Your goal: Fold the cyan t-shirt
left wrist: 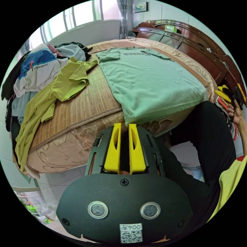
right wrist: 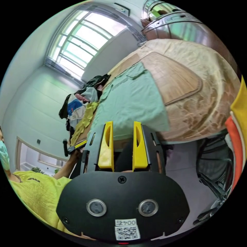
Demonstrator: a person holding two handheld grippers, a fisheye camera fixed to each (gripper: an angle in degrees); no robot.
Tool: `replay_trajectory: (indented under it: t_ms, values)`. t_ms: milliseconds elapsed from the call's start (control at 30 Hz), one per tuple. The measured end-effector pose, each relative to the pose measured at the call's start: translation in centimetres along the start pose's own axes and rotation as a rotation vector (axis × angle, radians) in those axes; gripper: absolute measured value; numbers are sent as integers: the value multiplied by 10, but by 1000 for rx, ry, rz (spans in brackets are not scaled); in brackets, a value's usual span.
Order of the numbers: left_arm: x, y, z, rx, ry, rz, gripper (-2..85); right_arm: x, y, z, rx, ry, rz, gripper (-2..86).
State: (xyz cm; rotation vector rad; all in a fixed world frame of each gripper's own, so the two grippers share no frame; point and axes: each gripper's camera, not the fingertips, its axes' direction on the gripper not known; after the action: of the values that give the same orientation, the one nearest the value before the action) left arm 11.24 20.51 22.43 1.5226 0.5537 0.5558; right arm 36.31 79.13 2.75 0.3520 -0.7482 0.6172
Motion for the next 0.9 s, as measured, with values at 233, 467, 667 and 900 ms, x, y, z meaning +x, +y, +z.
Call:
replay_trajectory:
  t_ms: [233, 467, 667, 900]
  values:
    - [19, -18, -32, 25, -24, 12, 18, 29, -38, 46, -142, 250, 5, 148]
    - [1, -29, -29, -70, 6, -43, 21, 22, -63, 94, -252, 226, -50, 142]
    - [-41, -33, -41, -98, 213, -39, 57, 0, -74, 121, -298, 107, -69, 128]
    - [-98, -50, -53, -3, 417, -155, 90, -14, -86, 135, -317, 73, -27, 65]
